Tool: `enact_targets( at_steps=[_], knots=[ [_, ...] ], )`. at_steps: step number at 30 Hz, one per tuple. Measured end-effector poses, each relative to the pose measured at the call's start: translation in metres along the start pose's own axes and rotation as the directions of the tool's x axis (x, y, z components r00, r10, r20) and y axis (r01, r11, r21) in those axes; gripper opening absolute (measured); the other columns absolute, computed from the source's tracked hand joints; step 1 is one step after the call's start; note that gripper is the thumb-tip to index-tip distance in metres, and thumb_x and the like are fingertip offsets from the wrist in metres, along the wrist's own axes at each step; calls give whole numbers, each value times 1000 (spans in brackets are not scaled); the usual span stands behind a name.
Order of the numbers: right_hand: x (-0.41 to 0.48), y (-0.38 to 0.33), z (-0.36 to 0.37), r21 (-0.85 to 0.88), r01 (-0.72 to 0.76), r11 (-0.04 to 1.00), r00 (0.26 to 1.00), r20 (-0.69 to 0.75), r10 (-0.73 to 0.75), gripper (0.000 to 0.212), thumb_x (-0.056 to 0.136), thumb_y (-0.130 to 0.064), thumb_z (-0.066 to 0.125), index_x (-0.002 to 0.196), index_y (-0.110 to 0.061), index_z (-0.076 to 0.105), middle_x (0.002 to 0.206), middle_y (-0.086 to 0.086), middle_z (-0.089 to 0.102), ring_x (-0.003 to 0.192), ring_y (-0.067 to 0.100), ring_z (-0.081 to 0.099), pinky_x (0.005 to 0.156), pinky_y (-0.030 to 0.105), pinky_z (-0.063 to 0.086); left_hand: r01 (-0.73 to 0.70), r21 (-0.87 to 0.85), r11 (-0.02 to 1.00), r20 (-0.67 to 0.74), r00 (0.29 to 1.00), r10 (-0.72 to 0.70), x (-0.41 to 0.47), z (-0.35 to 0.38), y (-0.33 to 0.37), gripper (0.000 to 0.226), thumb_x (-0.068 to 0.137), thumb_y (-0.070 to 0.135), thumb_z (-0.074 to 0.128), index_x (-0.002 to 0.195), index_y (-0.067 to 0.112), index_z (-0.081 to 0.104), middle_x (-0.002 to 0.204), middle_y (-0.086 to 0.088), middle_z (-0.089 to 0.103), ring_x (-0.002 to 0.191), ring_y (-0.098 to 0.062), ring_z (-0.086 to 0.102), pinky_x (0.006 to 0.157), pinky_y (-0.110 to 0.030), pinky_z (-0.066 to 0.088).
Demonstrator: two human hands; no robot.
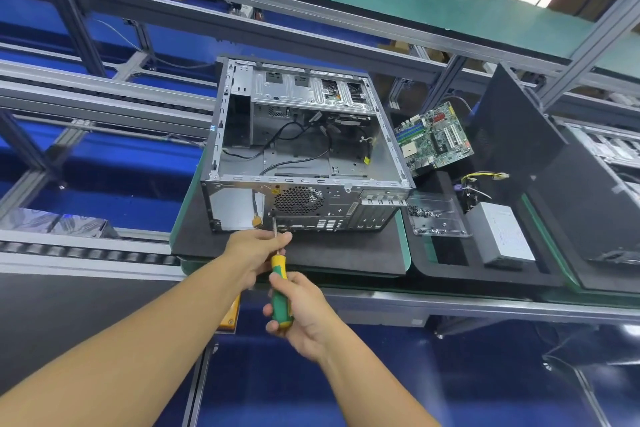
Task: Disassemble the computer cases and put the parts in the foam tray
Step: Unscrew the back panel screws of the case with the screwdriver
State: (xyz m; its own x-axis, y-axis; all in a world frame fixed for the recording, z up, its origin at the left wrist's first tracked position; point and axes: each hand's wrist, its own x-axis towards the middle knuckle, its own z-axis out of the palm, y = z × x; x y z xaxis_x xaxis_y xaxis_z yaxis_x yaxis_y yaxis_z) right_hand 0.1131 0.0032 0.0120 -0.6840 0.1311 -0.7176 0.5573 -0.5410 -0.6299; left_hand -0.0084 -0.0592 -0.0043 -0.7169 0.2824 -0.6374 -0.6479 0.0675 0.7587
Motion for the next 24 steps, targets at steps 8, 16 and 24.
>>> enact_targets(
  at_steps=[8,16,24],
  knots=[
    [-9,1,-8,70,-69,995,987,152,58,32,106,-21,35,115,0,57,90,16,65,75,26,64,71,39,58,18,-92,996,65,998,-12,-1,-12,2,28,81,10,79,103,-2,66,74,-8,75,72,-18,75,56,-27,58],
    [-1,10,-8,-25,28,999,999,-27,-29,38,90,-20,74,119,-14,49,103,10,55,71,16,57,55,27,50,27,-92,995,150,989,-13,2,-12,9,20,95,15,66,112,5,61,103,-10,76,91,-20,74,68,-32,58],
    [2,7,-9,63,-25,998,1000,-1,25,30,105,-21,41,118,-5,63,94,11,68,72,19,55,57,31,48,58,-314,948,-21,997,-68,18,2,15,26,89,13,72,109,1,60,80,-10,62,75,-19,63,58,-32,59]
  ],
)
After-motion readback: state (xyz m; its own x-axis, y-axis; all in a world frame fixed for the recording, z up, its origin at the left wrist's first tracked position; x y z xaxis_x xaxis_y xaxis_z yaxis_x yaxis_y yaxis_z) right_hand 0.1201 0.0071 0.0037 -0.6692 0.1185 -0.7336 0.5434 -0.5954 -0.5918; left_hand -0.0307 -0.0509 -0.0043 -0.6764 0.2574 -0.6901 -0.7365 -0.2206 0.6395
